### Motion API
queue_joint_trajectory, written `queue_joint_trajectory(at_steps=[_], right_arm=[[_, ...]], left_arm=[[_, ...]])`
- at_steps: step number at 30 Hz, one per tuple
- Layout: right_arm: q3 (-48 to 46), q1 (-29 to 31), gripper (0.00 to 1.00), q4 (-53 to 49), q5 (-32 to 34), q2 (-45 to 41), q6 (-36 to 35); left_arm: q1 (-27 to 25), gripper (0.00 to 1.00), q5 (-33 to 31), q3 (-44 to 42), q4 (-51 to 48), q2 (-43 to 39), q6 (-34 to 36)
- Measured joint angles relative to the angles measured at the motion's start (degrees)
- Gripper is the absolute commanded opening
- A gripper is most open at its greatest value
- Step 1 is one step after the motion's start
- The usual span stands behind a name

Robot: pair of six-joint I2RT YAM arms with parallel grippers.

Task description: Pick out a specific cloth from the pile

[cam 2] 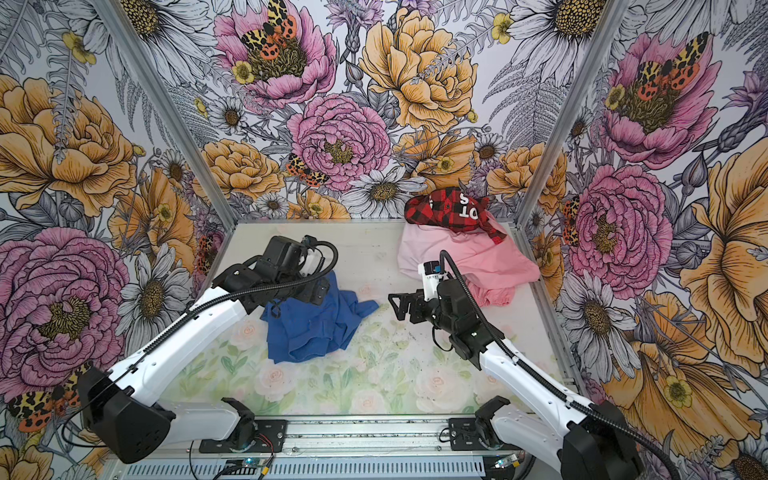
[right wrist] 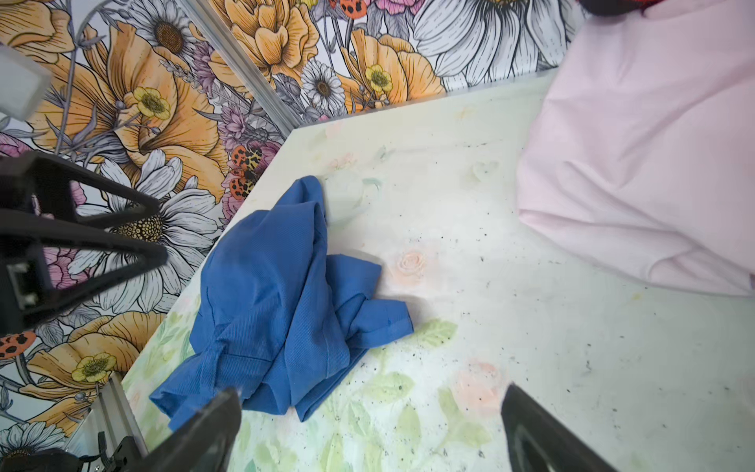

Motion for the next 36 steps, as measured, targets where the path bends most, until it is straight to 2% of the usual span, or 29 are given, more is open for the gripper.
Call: queue_joint_trajectory(at_steps=[5,9,17,22,26,34,35,36], right_arm=[[0.07,0.0,0.99,1.18,-0.66,0.68,0.02],[0.07,0.0,0.99,1.18,-0.83,0.02,0.02],[0.07,0.0,1.0,1.2,-0.83,-1.97,0.02],[0.07,0.0,1.0,1.05,-0.83,-1.97,0.02],[0.07,0.0,1.0,1.03,-0.76,-2.03,0.02],[0.13,0.0,1.0,1.03,-0.37,-2.03,0.02],[0.15,0.0,0.99,1.03,-0.37,-2.03,0.02],[0.15,0.0,0.99,1.03,-0.35,-2.03,0.02]], left_arm=[[11.41,0.99,3.17,-4.94,-1.53,0.85,5.6],[14.49,0.99,4.37,-6.8,-3.78,5.6,8.07],[24.46,0.99,10.49,0.74,-2.95,20.2,9.16],[26.49,0.99,13.53,8.48,-0.96,31.36,9.31],[26.97,0.99,15.17,10.47,1.46,38.82,8.98],[27.12,0.99,17.44,11.41,1.97,41.97,8.66],[27.17,0.97,17.53,11.41,1.97,41.99,8.68],[27.15,0.86,17.55,11.41,1.97,42.01,8.74]])
